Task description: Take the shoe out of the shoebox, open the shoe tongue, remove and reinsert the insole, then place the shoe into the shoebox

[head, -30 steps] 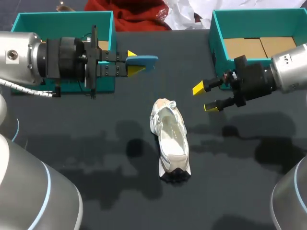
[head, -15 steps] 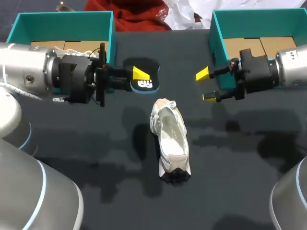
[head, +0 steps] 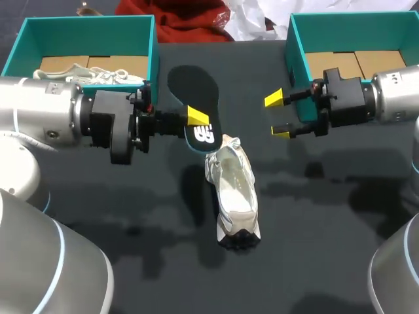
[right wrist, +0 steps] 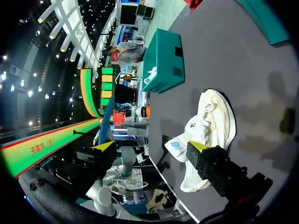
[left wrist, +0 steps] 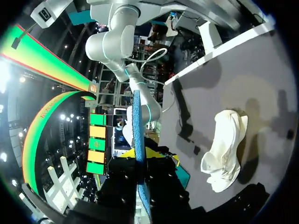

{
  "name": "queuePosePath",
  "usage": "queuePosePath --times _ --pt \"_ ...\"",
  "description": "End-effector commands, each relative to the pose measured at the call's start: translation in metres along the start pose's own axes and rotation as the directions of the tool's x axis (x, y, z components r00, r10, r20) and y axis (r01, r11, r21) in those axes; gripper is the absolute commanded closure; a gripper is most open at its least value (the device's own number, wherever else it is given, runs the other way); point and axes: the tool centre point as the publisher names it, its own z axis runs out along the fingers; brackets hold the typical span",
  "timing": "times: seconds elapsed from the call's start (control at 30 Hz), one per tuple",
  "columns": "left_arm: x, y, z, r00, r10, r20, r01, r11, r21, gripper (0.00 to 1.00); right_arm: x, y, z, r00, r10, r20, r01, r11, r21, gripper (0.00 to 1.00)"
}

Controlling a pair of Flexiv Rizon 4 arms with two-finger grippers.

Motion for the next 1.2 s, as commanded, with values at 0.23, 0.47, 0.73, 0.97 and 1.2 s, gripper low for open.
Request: queuePosePath --times 0.23,0.47,0.73,0.97,1.2 --pt "0.022 0.017 0.017 0.974 0.224 0.041 -0.217 0.967 -0.136 1.0 0.017 0.008 0.002 1.0 0.021 -0.017 -0.021 1.0 0.012 0.0" --pt "0.028 0.016 0.022 0.975 0.219 0.029 -0.214 0.968 -0.128 1.0 0.017 0.008 0.002 1.0 0.021 -0.017 -0.021 1.0 0.012 0.0" --pt "0.044 0.022 0.045 0.979 0.2 0.046 -0.197 0.978 -0.073 1.0 0.026 0.02 0.027 0.996 -0.078 -0.042 0.08 0.996 0.047 0.0" --pt "0.047 0.033 0.051 0.973 0.226 0.038 -0.223 0.972 -0.072 1.0 0.027 0.02 0.031 0.994 -0.106 0.012 0.106 0.993 0.043 0.0" --pt "0.046 0.05 0.059 0.977 0.211 0.04 -0.208 0.975 -0.076 1.0 0.028 0.019 0.038 0.994 -0.113 -0.002 0.112 0.992 0.058 0.0"
